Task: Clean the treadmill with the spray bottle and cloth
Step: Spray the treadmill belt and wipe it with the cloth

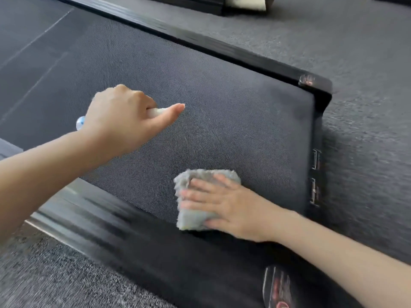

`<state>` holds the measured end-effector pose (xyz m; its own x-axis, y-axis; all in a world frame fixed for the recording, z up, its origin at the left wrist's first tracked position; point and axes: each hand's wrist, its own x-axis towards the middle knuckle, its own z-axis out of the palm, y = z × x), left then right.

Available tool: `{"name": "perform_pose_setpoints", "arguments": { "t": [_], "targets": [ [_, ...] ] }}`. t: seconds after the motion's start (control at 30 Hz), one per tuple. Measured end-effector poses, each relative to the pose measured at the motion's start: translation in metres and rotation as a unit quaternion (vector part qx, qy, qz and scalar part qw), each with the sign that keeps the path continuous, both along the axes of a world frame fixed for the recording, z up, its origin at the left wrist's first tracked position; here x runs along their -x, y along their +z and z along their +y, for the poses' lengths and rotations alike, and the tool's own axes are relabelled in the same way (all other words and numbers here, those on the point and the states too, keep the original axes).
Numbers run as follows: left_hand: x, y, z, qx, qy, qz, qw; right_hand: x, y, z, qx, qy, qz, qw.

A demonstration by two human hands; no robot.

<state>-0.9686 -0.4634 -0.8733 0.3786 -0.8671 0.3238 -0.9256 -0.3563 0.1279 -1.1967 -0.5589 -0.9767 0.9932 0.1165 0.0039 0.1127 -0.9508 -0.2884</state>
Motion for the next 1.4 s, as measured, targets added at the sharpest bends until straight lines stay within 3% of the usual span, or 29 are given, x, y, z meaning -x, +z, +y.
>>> {"name": "perform_pose_setpoints", "arguments": {
  "t": [0.13,0.23,0.37,0.5,0.6,0.67,0.73,0.8,0.9,0.97,1.07,1.2,1.27,1.4],
  "targets": [
    [0.006,0.005,0.01,-0.007,0.005,-0.01,1.0,0.004,0.009,-0.069,-0.036,-0.237,-0.068,0.969],
    [0.017,0.005,0.017,-0.018,0.0,-0.014,1.0,0.014,-0.003,-0.105,-0.004,-0.39,0.002,0.921],
    [0.033,0.008,0.02,-0.021,-0.009,-0.014,1.0,-0.006,-0.012,-0.044,-0.046,-0.323,0.011,0.945],
    [0.045,0.016,0.017,-0.017,-0.006,-0.006,1.0,0.043,-0.015,0.021,-0.019,-0.056,0.01,0.998],
    [0.047,0.017,0.019,-0.018,-0.012,-0.012,1.0,0.072,-0.01,-0.011,0.014,0.001,0.028,1.0],
    [0.048,0.017,0.023,-0.026,-0.013,-0.011,1.0,0.07,-0.003,-0.034,-0.02,-0.08,0.0,0.997],
    [0.051,0.015,0.026,-0.033,-0.013,-0.018,0.999,0.066,0.004,-0.066,-0.068,-0.275,-0.033,0.958],
    [0.057,0.011,0.028,-0.046,-0.018,-0.026,0.998,0.068,-0.003,-0.092,-0.02,-0.371,-0.012,0.928],
    [0.071,0.003,0.03,-0.079,-0.035,-0.015,0.996,0.073,-0.015,-0.079,-0.032,-0.344,0.014,0.938],
    [0.079,0.0,0.027,-0.08,-0.051,-0.018,0.995,0.084,-0.015,-0.045,-0.059,-0.241,0.001,0.969],
    [0.088,-0.003,0.023,-0.071,-0.073,-0.018,0.995,0.113,-0.013,-0.015,0.011,-0.091,0.015,0.996],
    [0.093,-0.008,0.022,-0.078,-0.084,-0.014,0.993,0.131,-0.016,-0.021,0.062,-0.048,0.015,0.997],
    [0.093,-0.009,0.024,-0.084,-0.083,-0.011,0.993,0.128,-0.019,-0.03,0.072,-0.068,0.003,0.995],
    [0.089,-0.01,0.028,-0.094,-0.069,-0.019,0.993,0.11,-0.021,-0.083,-0.003,-0.252,-0.024,0.967]
  ]
}}
